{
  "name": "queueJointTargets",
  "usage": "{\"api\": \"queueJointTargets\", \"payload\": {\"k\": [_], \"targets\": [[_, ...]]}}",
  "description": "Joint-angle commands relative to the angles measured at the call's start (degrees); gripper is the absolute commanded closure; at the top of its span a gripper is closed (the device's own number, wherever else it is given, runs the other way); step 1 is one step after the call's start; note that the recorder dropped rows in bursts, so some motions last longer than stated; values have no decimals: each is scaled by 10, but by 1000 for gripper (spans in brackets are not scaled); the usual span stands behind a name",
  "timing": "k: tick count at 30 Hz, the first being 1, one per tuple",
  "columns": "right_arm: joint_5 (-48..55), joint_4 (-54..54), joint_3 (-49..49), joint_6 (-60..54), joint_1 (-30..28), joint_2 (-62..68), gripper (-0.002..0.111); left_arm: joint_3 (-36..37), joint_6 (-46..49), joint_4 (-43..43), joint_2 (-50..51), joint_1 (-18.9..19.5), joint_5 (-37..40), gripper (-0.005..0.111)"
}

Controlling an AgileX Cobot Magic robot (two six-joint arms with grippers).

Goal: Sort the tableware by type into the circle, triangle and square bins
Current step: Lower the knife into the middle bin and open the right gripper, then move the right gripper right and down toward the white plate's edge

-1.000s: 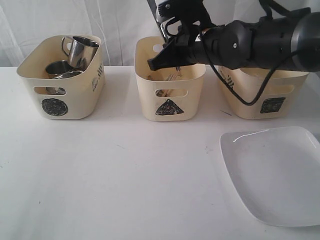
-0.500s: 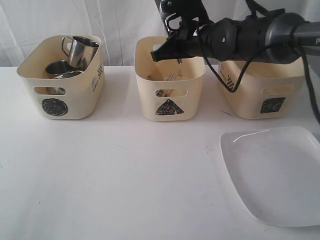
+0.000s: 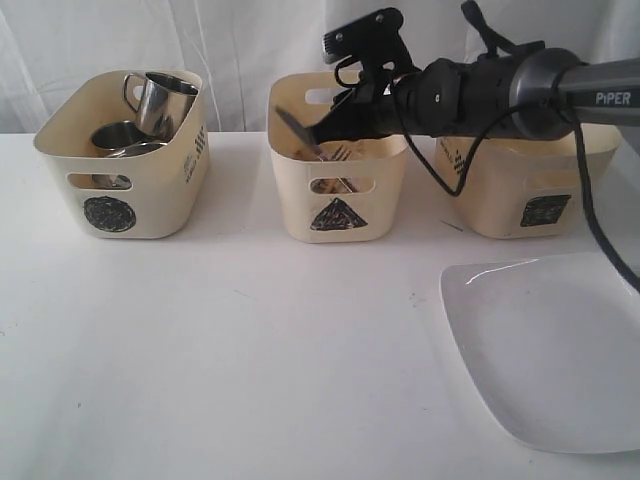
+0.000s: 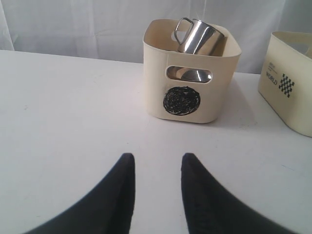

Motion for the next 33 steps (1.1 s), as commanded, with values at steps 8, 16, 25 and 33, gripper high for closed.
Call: {"api": "queueJointTargets", "payload": {"k": [8, 16, 25, 33], "targets": [[84, 7, 5, -2, -5, -61, 69, 2, -5, -3, -3, 0, 0, 69], [120, -16, 113, -2, -9, -154, 69, 2, -5, -3, -3, 0, 0, 69], [104, -30, 271, -2, -10, -243, 69, 2, -5, -3, -3, 0, 0, 69], [96, -21, 397, 7, -10, -321, 69, 2, -5, -3, -3, 0, 0, 69]]}}
